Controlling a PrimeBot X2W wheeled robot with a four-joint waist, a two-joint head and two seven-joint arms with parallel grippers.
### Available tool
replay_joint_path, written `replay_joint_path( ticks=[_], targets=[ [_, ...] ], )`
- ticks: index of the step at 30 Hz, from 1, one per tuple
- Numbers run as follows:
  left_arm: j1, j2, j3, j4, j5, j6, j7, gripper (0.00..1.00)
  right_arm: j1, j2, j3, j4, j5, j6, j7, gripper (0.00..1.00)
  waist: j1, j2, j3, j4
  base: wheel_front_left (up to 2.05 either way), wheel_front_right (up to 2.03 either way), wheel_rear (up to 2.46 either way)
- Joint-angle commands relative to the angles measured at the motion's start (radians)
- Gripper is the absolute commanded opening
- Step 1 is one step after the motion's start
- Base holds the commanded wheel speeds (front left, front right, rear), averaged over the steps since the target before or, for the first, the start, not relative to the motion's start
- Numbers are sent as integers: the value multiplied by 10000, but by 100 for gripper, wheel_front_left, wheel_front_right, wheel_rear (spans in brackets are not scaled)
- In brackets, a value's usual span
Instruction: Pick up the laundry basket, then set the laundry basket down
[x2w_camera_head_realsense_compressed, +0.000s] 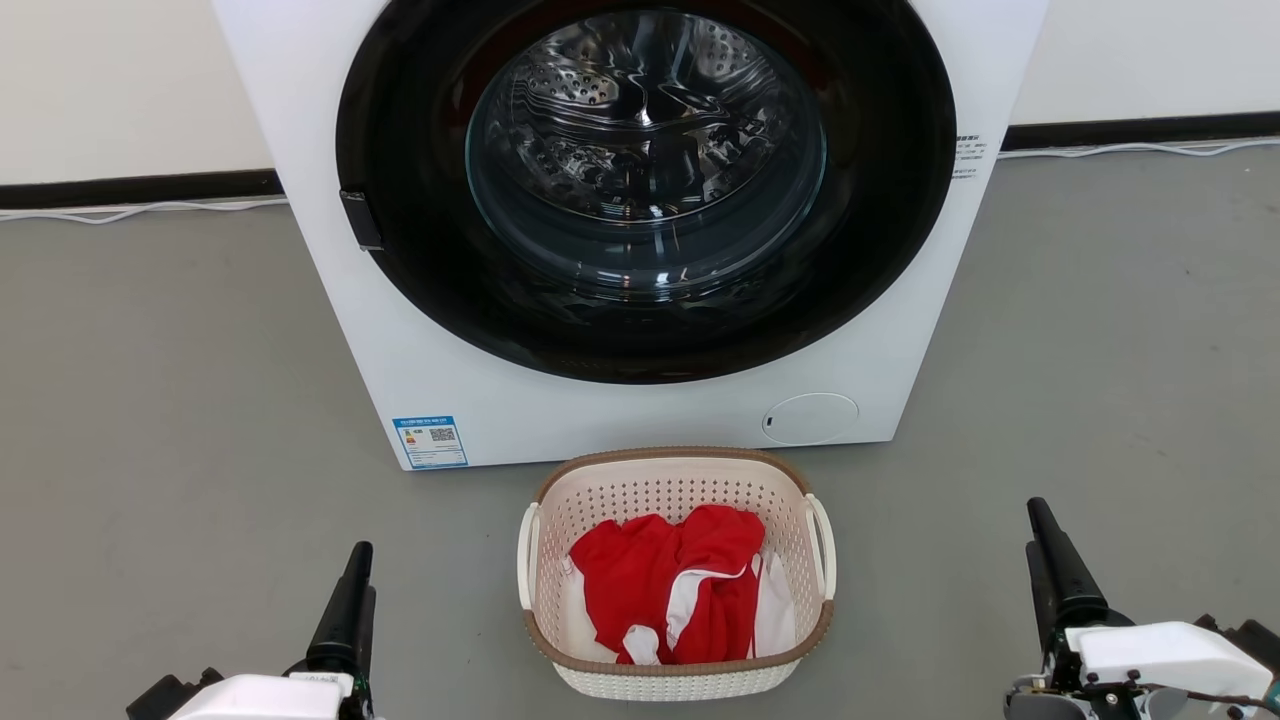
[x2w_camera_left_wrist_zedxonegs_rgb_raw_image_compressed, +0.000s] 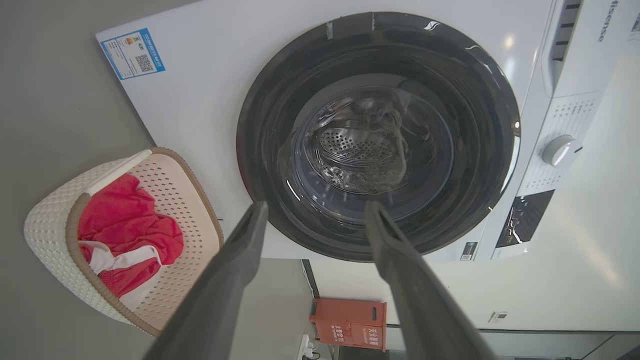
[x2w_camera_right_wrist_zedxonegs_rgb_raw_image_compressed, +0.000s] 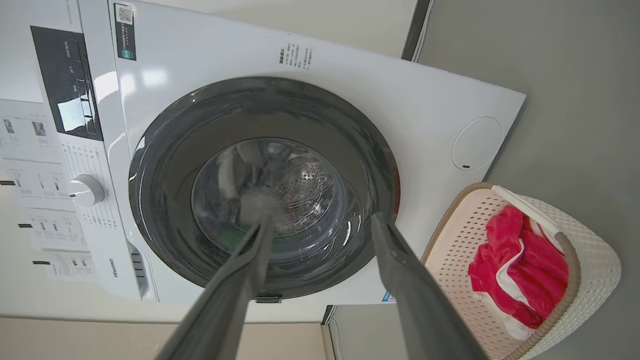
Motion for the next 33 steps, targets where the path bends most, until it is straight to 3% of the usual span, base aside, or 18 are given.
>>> replay_joint_path(
  ticks=[1,33],
  targets=[
    [-331,74,39,-215,294,11,-104,100,-226,-135,131,-376,-446,22,-152,100,-1,0,-3,-2,0,0,0],
    [-218,111,-235,-506,4737,433,-1013,100,-177,-297,457,-523,-6221,41,-1063,100,-1,0,15,-24,0,0,0]
  ],
)
